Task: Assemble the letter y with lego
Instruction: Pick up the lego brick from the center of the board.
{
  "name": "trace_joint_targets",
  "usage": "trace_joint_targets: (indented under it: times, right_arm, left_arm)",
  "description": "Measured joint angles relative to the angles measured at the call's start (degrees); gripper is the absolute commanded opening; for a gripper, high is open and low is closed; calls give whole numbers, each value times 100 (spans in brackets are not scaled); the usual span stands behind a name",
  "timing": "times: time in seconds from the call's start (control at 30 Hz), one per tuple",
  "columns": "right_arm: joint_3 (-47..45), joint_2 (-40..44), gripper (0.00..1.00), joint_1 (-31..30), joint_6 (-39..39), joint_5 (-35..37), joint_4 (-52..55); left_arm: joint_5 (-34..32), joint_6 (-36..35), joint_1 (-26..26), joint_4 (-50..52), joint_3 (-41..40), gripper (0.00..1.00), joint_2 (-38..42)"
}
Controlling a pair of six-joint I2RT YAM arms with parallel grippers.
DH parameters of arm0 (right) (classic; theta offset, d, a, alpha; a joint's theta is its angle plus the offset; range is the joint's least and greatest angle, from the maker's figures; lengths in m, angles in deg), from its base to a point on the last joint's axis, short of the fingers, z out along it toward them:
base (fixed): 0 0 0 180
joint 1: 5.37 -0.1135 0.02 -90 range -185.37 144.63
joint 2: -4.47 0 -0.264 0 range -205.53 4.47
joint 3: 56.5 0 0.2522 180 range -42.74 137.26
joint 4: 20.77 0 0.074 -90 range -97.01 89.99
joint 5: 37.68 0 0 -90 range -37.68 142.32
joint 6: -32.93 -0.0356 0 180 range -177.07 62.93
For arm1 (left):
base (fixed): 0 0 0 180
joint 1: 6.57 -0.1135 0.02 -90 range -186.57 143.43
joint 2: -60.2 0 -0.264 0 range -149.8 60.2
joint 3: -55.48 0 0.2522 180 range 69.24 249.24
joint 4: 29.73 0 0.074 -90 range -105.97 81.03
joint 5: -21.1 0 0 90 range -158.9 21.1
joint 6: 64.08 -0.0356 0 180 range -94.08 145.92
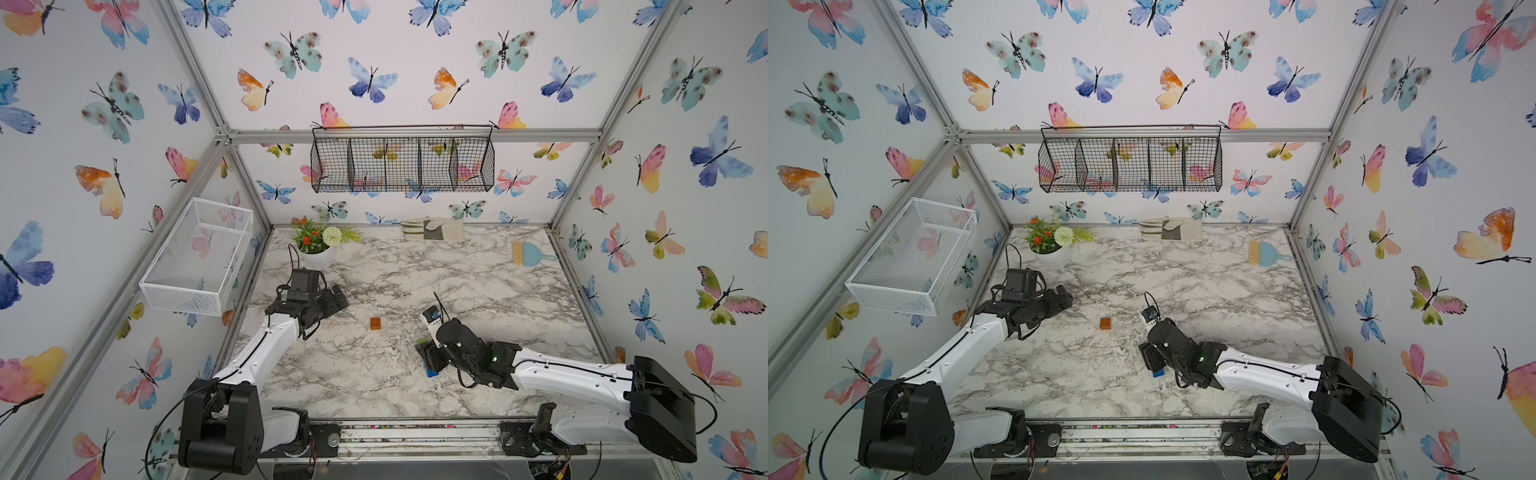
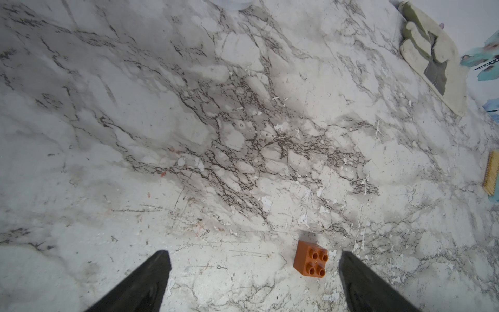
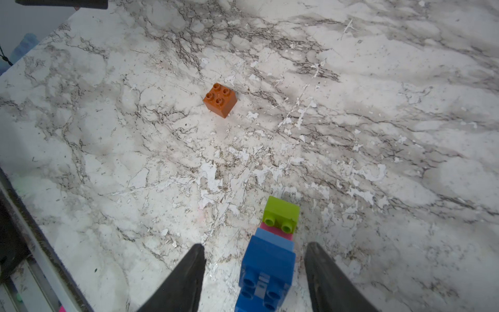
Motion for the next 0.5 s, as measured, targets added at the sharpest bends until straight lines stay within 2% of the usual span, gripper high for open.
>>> trace_joint_targets:
  times: [0.27,0.5]
  right_arm:
    - [26,-564,62,0,-236,-26,0]
    - [26,-739,61,0,-365,-42,-79]
  left_arm:
    - [0,2,0,-42,-50,98,0]
    - [9,17,2,-107,-76,98,-17]
